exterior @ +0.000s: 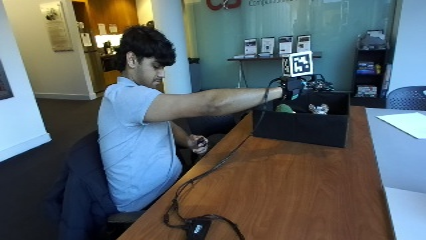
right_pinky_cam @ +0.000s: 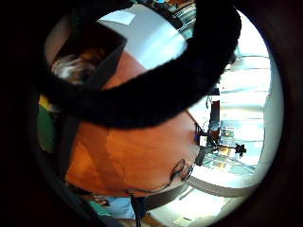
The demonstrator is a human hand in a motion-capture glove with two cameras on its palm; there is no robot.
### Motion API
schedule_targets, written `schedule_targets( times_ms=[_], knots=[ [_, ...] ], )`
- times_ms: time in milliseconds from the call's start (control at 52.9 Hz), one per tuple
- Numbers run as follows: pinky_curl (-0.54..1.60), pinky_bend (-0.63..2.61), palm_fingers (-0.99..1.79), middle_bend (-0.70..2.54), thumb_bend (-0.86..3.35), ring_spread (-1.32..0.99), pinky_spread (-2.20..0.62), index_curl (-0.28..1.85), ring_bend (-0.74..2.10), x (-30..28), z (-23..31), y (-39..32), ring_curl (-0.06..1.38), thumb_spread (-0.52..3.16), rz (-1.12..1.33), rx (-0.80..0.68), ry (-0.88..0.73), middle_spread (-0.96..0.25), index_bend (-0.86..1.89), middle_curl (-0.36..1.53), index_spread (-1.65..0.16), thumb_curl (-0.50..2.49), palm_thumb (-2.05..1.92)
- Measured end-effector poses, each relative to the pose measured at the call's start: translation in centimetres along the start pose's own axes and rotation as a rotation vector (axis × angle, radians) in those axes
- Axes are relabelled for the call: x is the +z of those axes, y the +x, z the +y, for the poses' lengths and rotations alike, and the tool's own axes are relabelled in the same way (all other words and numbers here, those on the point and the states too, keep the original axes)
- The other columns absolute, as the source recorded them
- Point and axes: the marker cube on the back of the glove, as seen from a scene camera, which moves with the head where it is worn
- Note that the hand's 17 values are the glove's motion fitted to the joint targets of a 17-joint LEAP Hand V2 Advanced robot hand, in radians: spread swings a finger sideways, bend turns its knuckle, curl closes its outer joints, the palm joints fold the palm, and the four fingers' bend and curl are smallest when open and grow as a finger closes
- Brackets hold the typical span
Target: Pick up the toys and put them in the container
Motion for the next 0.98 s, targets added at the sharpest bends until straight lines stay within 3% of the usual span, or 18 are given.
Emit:
schedule_targets(
  times_ms=[265, 340, 435, 700, 983],
  knots=[
    [0.37, 0.56, -0.11, 0.16, -0.06, -0.04, 0.03, 0.38, 0.46, -5.1, 4.2, 4.2, 0.24, 1.32, 0.009, 0.079, 0.087, 0.03, 0.16, 0.36, -0.24, 0.18, -0.09],
    [0.37, 0.55, -0.10, 0.18, -0.06, -0.05, 0.03, 0.37, 0.40, -6.3, 5.1, 5.8, 0.22, 1.32, 0.032, 0.278, 0.108, 0.03, 0.17, 0.36, -0.25, 0.17, -0.09],
    [0.37, 0.54, -0.09, 0.18, -0.06, -0.05, 0.03, 0.37, 0.33, -8.2, 7.7, 6.2, 0.21, 1.32, -0.017, 0.077, 0.121, 0.02, 0.18, 0.36, -0.26, 0.17, -0.09],
    [0.36, 0.54, -0.07, 0.16, -0.07, -0.07, 0.03, 0.36, 0.21, -11.4, 12.7, 10.1, 0.20, 1.30, -0.020, 0.032, 0.186, -0.01, 0.18, 0.33, -0.30, 0.15, -0.11],
    [0.36, 0.52, -0.03, 0.18, -0.07, -0.10, 0.03, 0.34, 0.24, -9.0, 16.2, 11.8, 0.24, 1.29, -0.062, -0.030, 0.127, -0.02, 0.17, 0.32, -0.31, 0.14, -0.11]
  ],
)
